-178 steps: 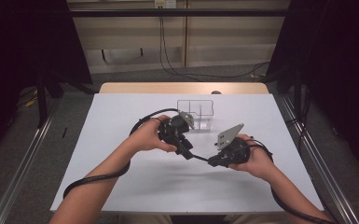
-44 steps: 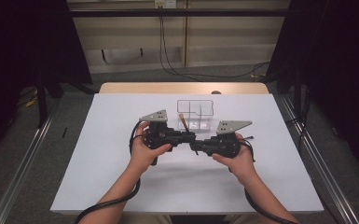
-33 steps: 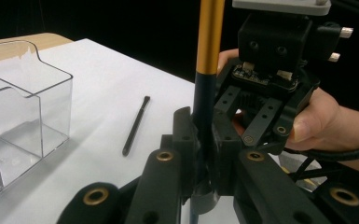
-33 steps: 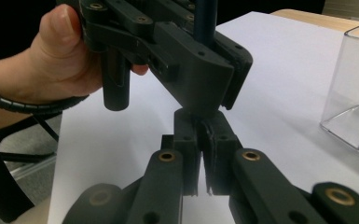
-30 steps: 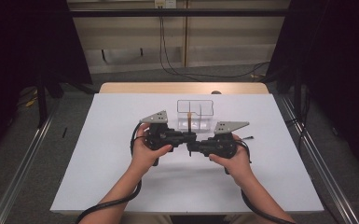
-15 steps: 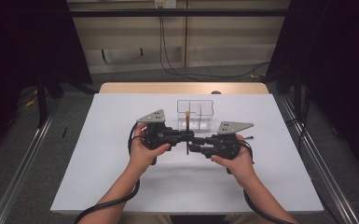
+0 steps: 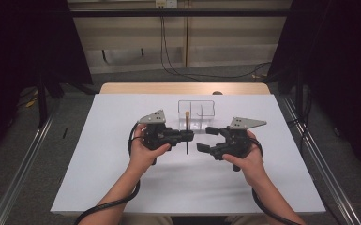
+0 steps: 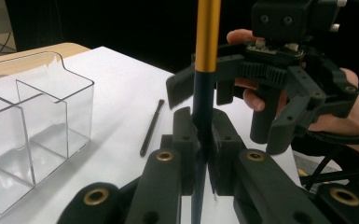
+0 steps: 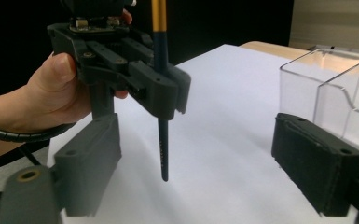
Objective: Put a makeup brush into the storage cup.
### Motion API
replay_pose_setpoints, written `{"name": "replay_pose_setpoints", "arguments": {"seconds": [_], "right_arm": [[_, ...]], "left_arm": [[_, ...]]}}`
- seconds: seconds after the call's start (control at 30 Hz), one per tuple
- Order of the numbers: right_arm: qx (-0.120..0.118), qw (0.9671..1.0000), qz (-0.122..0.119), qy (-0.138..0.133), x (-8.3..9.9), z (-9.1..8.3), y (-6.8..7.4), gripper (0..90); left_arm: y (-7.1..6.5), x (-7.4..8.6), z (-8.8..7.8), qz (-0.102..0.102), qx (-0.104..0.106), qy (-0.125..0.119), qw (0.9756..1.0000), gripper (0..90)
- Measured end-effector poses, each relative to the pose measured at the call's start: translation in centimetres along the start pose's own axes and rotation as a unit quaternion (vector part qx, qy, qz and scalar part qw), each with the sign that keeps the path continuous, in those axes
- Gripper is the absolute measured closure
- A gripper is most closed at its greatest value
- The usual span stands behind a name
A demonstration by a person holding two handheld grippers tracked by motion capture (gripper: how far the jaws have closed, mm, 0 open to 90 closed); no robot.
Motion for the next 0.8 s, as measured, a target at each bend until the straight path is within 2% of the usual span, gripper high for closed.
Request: {"name": "replay_pose_setpoints", "arguments": {"seconds": [0.2, 0.8], "right_arm": [[0.008, 0.9998, -0.002, -0.019, -0.8, -0.6, -0.3, 11.3], [0.006, 0.9997, -0.012, -0.021, -2.2, -0.7, -0.1, 10.1]], "left_arm": [[0.1, 0.1, 0.1, 0.003, -0.002, 0.001, 1.0, 83.3], [0.1, 0.1, 0.2, 0.006, -0.006, 0.004, 1.0, 83.2]]}}
Point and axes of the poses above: each handheld gripper's, and its own axes: z roughly forward along the jaws, x roughly out of its underside, y roughly to its left, the point moved 6 cm from there along z, roughly forward along the jaws, and after that the axes turned 10 degrees about y, right-handed, at the moved point
